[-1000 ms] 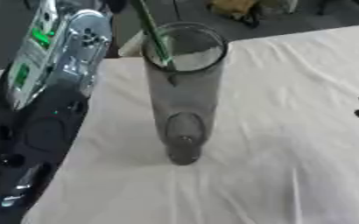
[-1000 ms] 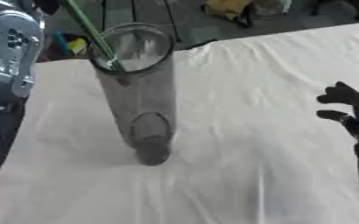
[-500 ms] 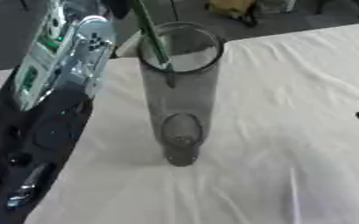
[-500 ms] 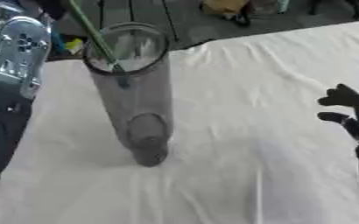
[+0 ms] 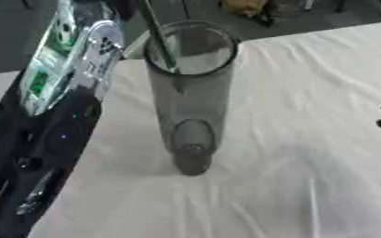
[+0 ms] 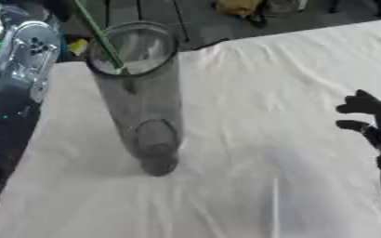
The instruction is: Arrange flowers into the vase.
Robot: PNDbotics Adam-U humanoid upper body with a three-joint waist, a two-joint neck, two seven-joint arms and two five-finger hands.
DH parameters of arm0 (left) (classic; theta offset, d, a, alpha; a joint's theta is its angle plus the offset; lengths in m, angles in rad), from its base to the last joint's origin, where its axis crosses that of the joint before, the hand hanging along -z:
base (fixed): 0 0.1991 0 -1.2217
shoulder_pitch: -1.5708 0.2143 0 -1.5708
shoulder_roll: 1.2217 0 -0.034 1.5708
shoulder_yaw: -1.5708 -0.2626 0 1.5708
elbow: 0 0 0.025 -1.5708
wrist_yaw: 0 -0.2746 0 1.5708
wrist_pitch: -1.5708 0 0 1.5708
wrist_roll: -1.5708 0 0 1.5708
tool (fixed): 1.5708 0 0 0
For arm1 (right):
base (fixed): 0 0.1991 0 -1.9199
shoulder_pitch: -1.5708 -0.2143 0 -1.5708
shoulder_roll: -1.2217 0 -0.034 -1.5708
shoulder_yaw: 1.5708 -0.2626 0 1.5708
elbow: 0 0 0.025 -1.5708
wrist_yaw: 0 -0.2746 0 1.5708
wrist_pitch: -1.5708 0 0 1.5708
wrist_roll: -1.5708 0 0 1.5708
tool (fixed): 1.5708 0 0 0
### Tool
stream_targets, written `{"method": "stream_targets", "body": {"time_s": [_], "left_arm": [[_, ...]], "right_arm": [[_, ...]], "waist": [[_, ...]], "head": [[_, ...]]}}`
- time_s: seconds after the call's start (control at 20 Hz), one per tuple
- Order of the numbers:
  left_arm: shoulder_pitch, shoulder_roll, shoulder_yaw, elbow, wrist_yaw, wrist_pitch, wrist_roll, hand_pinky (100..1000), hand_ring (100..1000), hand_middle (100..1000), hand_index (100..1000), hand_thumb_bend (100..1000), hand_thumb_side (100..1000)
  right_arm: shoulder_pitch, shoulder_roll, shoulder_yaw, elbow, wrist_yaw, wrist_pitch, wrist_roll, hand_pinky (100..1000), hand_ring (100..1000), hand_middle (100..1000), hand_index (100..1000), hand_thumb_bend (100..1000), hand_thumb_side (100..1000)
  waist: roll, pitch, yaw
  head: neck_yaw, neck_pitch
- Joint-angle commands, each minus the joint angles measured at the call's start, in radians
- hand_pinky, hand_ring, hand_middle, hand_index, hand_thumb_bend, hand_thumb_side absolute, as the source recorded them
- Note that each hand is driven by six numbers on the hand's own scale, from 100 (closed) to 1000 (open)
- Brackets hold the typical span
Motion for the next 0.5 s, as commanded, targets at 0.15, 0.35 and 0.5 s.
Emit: {"method": "stream_targets", "body": {"time_s": [0.15,0.35,0.5], "left_arm": [[-0.012,0.013,0.015,-0.010,-0.029,-0.007,0.025,100,100,100,158,100,820],[-0.009,0.012,0.013,-0.008,-0.037,-0.004,0.037,100,100,100,180,100,830],[-0.009,0.014,0.013,0.001,-0.055,-0.004,0.043,100,100,101,219,100,844]], "right_arm": [[-0.008,-0.007,-0.006,-0.019,0.001,-0.001,0.001,728,1000,666,792,100,1000],[-0.008,-0.005,-0.007,-0.019,0.000,-0.001,0.002,729,1000,666,792,100,1000],[-0.008,-0.004,-0.008,-0.019,-0.001,-0.001,0.003,729,1000,666,793,100,1000]], "waist": [[0.010,-0.008,0.001],[0.009,-0.008,-0.001],[0.010,-0.008,-0.002]], "head": [[-0.001,-0.008],[-0.002,-0.011],[-0.003,-0.011]]}}
